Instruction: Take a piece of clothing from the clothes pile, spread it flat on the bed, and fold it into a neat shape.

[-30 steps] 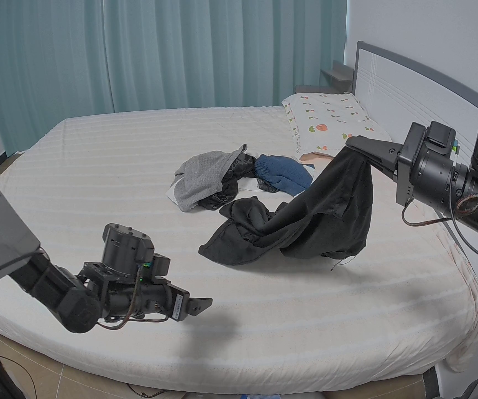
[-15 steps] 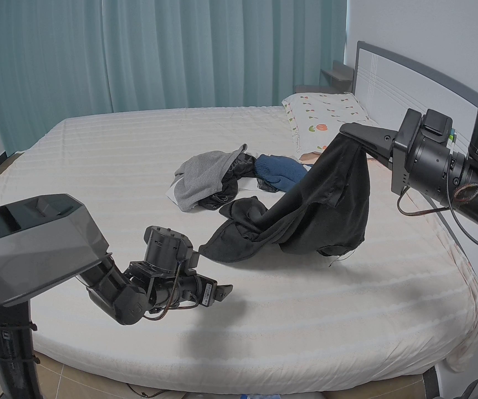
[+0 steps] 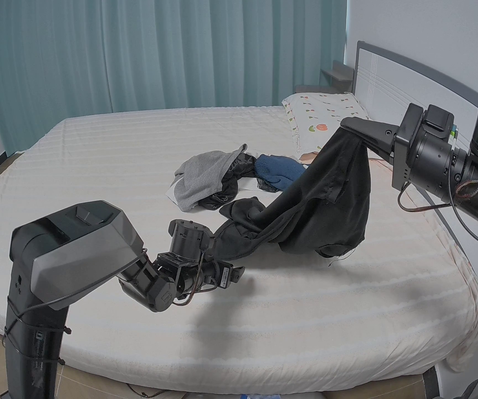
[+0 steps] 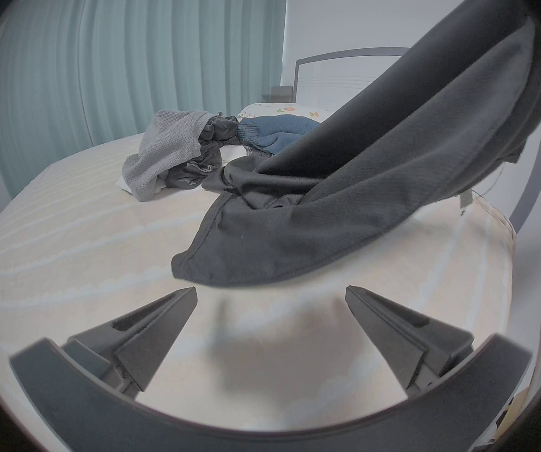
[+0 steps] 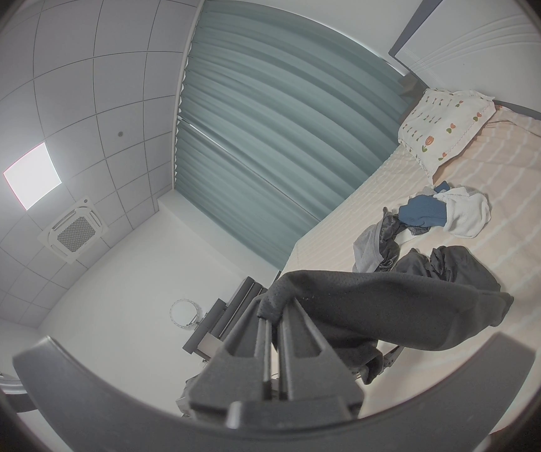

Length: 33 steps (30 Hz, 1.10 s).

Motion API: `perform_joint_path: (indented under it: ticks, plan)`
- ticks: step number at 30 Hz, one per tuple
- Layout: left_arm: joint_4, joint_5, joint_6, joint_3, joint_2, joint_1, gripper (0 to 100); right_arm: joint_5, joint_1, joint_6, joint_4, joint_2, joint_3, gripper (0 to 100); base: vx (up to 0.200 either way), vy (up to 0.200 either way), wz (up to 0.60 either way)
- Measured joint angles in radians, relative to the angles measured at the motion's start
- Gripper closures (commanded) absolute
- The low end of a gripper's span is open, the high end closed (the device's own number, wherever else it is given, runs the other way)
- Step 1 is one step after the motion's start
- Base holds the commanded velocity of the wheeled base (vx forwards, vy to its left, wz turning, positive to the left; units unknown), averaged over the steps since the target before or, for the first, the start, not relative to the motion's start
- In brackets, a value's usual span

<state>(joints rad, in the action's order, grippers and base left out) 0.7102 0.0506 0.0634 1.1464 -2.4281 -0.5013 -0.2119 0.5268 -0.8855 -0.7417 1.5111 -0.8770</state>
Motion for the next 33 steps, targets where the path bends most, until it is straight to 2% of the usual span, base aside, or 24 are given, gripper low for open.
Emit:
perform_joint_path:
  ticks: [7, 8, 16, 22, 33]
  plan:
    - [-0.005, 0.035, 0.001, 0.127, -0.088, 0.005, 0, 0.002, 0.0, 0.0, 0.0, -0.001, 0.003, 100, 0.0, 0.0, 0.0]
    - [-0.005, 0.043, 0.001, 0.146, -0.099, 0.006, 100, 0.002, 0.0, 0.0, 0.0, -0.002, 0.004, 100, 0.0, 0.0, 0.0]
    - [-0.033, 0.071, 0.025, 0.223, -0.158, 0.014, 100, 0.002, -0.009, 0.0, 0.0, -0.003, 0.016, 100, 0.0, 0.0, 0.0]
    - [-0.035, 0.08, 0.173, 0.209, -0.126, 0.014, 100, 0.002, -0.02, 0.0, 0.001, 0.004, 0.019, 100, 0.0, 0.0, 0.0]
    - [-0.144, 0.078, 0.32, 0.035, 0.182, -0.026, 100, 0.009, -0.042, 0.005, 0.009, 0.052, 0.026, 100, 0.0, 0.0, 0.0]
